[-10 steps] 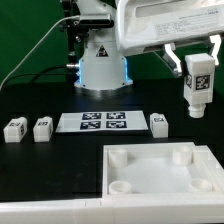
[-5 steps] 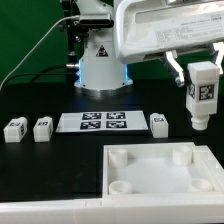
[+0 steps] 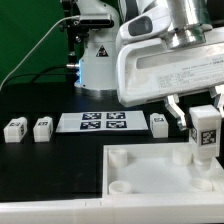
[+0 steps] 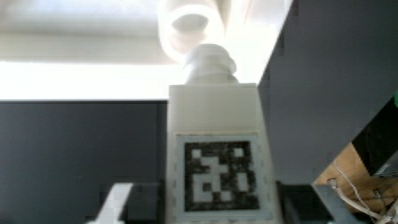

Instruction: Assemble one leg

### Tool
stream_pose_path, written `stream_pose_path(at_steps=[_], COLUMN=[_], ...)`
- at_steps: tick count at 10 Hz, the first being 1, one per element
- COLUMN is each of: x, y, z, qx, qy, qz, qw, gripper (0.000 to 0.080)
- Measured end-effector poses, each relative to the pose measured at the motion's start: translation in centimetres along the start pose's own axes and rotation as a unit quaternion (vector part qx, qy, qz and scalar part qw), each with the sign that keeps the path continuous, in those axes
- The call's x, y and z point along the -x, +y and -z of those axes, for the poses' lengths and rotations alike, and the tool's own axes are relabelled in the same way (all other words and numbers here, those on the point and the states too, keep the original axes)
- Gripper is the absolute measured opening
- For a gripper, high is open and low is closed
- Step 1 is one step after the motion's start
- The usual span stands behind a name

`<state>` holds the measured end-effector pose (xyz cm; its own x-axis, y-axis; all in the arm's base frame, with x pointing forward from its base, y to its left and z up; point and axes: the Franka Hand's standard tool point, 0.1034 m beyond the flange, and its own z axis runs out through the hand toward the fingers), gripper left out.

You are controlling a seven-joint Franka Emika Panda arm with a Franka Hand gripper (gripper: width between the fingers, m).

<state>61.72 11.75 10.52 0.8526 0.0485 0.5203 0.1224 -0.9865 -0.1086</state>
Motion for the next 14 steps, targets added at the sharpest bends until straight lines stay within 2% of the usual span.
stream_pose_path(at_steps=[3, 6, 10, 14], x=[0.9, 0.7, 0.5, 1.3], y=[0.2, 0.9, 0.4, 0.6], z=[-0.9, -1.0, -1.4, -2.1], qx=[0.000, 0.003, 0.001, 0.002], qy=[-0.006, -0.003, 0.015, 0.008], qz=[0.001, 0.006, 0.005, 0.005], qw=[1.000, 1.000, 1.000, 1.000], gripper=[0.0291, 0.0291, 0.0291, 0.0291])
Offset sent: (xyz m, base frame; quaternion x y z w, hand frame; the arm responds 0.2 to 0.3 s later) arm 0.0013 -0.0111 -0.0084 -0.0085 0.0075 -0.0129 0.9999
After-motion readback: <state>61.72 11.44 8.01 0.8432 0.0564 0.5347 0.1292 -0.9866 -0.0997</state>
